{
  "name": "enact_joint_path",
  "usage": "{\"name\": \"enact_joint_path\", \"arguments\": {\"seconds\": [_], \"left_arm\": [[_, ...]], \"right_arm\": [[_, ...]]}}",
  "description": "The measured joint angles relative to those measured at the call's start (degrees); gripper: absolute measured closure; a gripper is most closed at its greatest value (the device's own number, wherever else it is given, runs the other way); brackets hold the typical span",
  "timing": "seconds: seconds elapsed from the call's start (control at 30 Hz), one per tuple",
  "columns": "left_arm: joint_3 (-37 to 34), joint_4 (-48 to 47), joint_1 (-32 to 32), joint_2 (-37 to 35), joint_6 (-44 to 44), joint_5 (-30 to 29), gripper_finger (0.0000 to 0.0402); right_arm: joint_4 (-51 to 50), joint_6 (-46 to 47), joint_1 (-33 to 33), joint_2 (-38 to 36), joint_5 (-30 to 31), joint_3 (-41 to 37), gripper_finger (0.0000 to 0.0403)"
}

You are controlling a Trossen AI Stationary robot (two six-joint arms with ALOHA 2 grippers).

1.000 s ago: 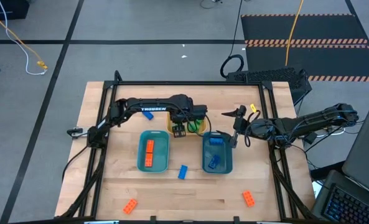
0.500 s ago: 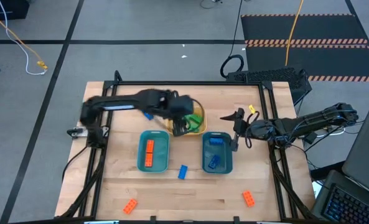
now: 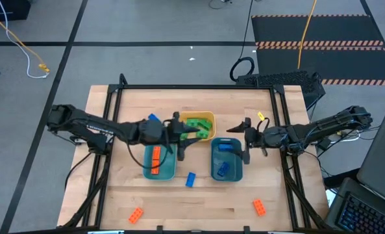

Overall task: Sort & place blocks by color
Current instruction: Put the orange game piece into the light blue bin

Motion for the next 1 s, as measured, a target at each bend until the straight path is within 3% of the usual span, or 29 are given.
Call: {"name": "enact_joint_path", "arguments": {"seconds": [0.13, 0.23, 0.37, 0.6, 0.77, 0.87, 1.0], "left_arm": [[-6.9, 11.5, -1.2, -0.8, -1.6, 0.0, 0.0252], [-8.1, 12.7, -1.6, -0.9, -1.0, 0.0, 0.0254], [-8.1, 10.6, -2.0, -1.6, 0.7, 0.0, 0.0253], [-8.1, 9.6, -2.4, -2.5, 1.0, 0.0, 0.0252], [-8.1, 9.1, -5.1, -2.3, 2.3, 0.1, 0.0252], [-8.1, 8.9, -6.6, -2.7, 4.6, 0.1, 0.0252], [-8.1, 13.0, -7.6, -3.5, 4.9, 0.0, 0.0252]], "right_arm": [[-10.1, 0.3, 4.0, 3.6, 5.2, 5.5, 0.0026], [-20.8, 0.5, 6.9, 9.1, 8.4, 12.3, 0.0026], [-38.5, 8.5, 9.3, 18.5, 7.4, 24.3, 0.0026], [-66.9, 29.3, 13.3, 33.0, -10.9, 39.5, 0.0026], [-70.5, 50.4, 14.9, 36.4, -29.4, 40.9, 0.0026], [-70.5, 63.6, 17.3, 36.7, -33.4, 40.8, 0.0026], [-70.6, 77.6, 21.3, 37.0, -34.1, 40.7, 0.0026]]}}
